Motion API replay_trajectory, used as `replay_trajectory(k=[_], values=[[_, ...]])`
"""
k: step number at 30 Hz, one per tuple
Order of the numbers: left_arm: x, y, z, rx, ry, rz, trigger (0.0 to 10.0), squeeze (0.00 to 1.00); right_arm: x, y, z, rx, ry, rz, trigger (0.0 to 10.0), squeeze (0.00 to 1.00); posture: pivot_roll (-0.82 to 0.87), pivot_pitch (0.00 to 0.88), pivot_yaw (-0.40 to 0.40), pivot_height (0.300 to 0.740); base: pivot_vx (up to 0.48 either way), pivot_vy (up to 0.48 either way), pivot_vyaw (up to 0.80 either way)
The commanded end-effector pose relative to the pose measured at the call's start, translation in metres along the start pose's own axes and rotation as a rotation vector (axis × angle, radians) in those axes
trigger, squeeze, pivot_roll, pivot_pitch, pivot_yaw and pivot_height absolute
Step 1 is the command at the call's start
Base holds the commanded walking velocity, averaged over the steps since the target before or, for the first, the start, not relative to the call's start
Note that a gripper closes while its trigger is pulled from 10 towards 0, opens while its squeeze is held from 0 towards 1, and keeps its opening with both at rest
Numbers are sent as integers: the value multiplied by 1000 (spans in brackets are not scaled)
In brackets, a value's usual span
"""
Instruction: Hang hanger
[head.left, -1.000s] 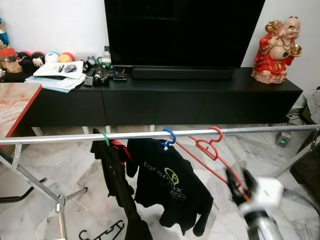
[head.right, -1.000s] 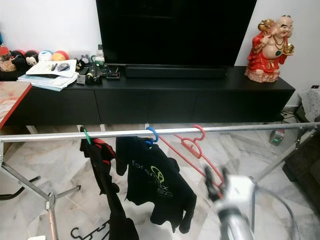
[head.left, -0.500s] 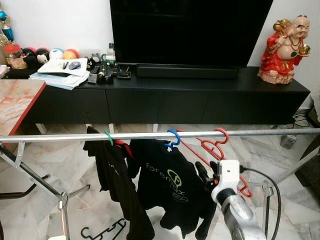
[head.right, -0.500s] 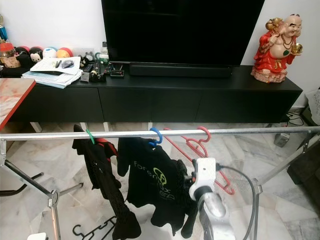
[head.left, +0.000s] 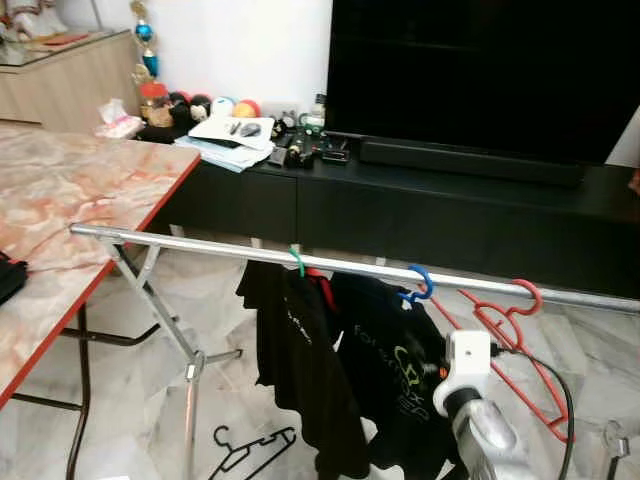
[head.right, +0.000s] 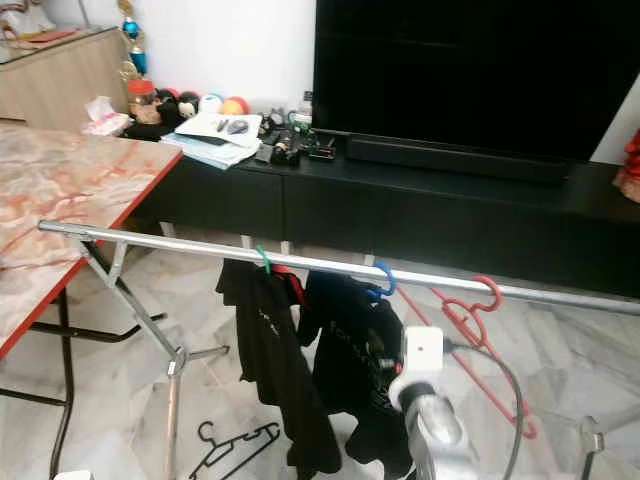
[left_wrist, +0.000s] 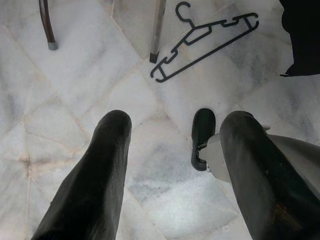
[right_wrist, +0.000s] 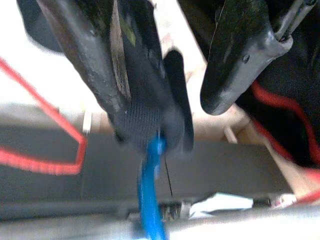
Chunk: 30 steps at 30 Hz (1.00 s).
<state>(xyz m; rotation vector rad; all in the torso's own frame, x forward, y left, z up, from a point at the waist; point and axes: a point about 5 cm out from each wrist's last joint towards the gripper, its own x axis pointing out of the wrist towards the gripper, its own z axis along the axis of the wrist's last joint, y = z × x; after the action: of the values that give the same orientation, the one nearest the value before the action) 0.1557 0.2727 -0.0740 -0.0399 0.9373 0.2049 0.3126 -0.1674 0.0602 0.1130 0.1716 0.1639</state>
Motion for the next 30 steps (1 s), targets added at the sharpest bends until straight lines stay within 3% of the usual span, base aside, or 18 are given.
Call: replay_trajectory(k=[1,9,11,14,15,18,30], values=[[0,-2,-2,26,15,-17,10000,0,2,-11,4,-3,-9,-61,10000,0,78,0,-25,740,0,0,0],[0,-1,-3,38,27,-21,10000,0,16,-14,18,-14,-26,-119,10000,0,87,0,-28,740,0,0,0],[-1,-1,-4,44,32,-23,10000,0,17,-16,6,-54,84,-141,10000,0,88,0,-28,740,0,0,0],[0,-1,-4,50,34,-25,10000,0,18,-13,-1,-38,139,-94,10000,0,97,0,-25,740,0,0,0],[0,-1,-3,51,33,-26,10000,0,19,-10,-8,-75,204,-56,10000,0,96,0,-26,740,0,0,0],[0,-1,-3,54,32,-29,10000,0,20,-10,-13,-87,247,-34,10000,0,110,0,-29,740,0,0,0],[0,-2,-3,66,31,-41,10000,0,34,-10,7,-77,209,-30,10000,0,123,0,-39,740,0,0,0]])
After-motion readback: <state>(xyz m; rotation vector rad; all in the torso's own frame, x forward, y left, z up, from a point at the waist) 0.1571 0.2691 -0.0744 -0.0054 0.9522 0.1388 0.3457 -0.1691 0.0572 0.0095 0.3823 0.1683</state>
